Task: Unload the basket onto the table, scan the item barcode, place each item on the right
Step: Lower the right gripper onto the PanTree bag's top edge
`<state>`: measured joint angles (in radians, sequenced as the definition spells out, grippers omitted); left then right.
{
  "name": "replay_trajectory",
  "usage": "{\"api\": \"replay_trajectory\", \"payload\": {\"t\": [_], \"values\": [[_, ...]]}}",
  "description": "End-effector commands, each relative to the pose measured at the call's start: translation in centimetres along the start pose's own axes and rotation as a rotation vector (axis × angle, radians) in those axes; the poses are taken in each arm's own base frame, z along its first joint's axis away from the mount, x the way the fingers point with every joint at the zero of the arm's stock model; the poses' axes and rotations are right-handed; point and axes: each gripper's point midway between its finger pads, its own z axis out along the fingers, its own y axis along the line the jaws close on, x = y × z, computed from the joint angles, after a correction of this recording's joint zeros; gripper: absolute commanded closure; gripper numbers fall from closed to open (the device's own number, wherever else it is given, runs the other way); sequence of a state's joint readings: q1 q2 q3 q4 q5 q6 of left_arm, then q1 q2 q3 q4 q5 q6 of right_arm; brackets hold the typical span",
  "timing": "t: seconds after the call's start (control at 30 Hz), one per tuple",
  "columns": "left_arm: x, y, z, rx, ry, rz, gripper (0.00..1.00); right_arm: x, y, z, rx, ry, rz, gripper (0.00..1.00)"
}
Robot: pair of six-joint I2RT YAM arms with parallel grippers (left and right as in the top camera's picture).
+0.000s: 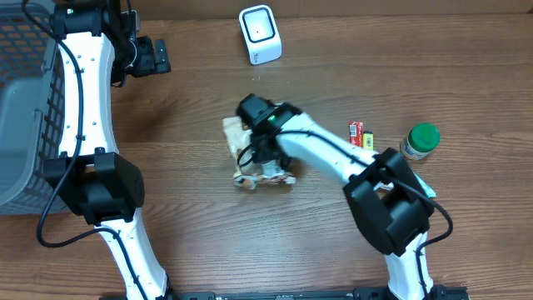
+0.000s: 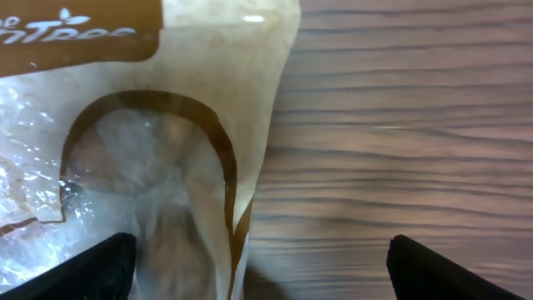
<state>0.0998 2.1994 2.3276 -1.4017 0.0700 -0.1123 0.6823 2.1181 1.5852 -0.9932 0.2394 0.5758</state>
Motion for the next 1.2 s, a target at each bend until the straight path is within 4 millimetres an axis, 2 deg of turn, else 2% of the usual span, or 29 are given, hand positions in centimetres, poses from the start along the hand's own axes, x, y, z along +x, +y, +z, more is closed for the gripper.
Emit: {"api": "replay_trajectory", "payload": {"t": [0.0, 0.13, 0.2, 0.33, 0.4, 0.43, 0.47, 0.5, 0.53, 0.63, 0.83, 0.93, 1.0, 1.07, 1.17], "values": [[0.0, 0.1, -0.3, -0.007, -0.005, 0.012, 0.00, -0.2, -0.3, -2.1, -0.065, 0.005, 0.015, 0.03], [0.0, 0.1, -0.2, -0.007, -0.005, 0.012, 0.00, -0.7, -0.5, -5.2, -0.117, -0.037, 0.015, 0.02], [0.0, 0.1, -0.2, -0.007, -0.005, 0.013, 0.00, -1.0, -0.6, -6.1, -0.127, -0.058, 0.020, 0.02], [0.0, 0.1, -0.2, -0.006, -0.005, 0.013, 0.00, -1.2, -2.0, -5.9, -0.099, -0.049, 0.040, 0.04], [0.0, 0.1, -0.2, -0.006, -0.005, 0.013, 0.01, -1.0, -3.0, -5.7, -0.078, -0.026, 0.054, 0.27], [0.0, 0.0, -0.2, -0.006, -0.005, 0.013, 0.00, -1.0, -3.5, -5.6, -0.071, -0.016, 0.063, 0.57], [0.0, 0.0, -0.2, -0.006, -0.005, 0.013, 0.00, -1.1, -4.1, -5.5, -0.062, -0.007, 0.073, 0.80], [0.0, 0.0, -0.2, -0.006, -0.005, 0.013, 0.00, -1.0, -4.5, -5.4, -0.055, 0.002, 0.080, 0.92], [0.0, 0.0, -0.2, -0.006, -0.005, 0.013, 0.00, -1.0, -5.0, -5.3, -0.048, 0.010, 0.088, 0.96], [0.0, 0.1, -0.2, -0.006, -0.005, 0.013, 0.00, -0.2, -5.9, -4.6, -0.038, 0.053, 0.100, 0.96], [0.0, 0.1, -0.2, -0.006, -0.005, 0.013, 0.00, 3.3, -6.2, -1.7, -0.036, 0.148, 0.093, 0.96], [0.0, 0.0, -0.2, -0.006, -0.005, 0.014, 0.00, 5.0, -3.7, 0.0, -0.148, 0.181, 0.084, 0.96], [0.0, 0.0, -0.2, -0.006, -0.005, 0.014, 0.00, 6.4, -0.9, 0.3, -0.288, 0.226, 0.070, 0.94], [0.0, 0.0, -0.2, -0.006, -0.005, 0.014, 0.00, 8.0, 1.7, -0.2, -0.419, 0.286, 0.051, 0.96], [0.0, 0.0, -0.2, -0.006, -0.005, 0.014, 0.00, 10.3, 5.3, -2.4, -0.593, 0.391, 0.005, 0.96]]}}
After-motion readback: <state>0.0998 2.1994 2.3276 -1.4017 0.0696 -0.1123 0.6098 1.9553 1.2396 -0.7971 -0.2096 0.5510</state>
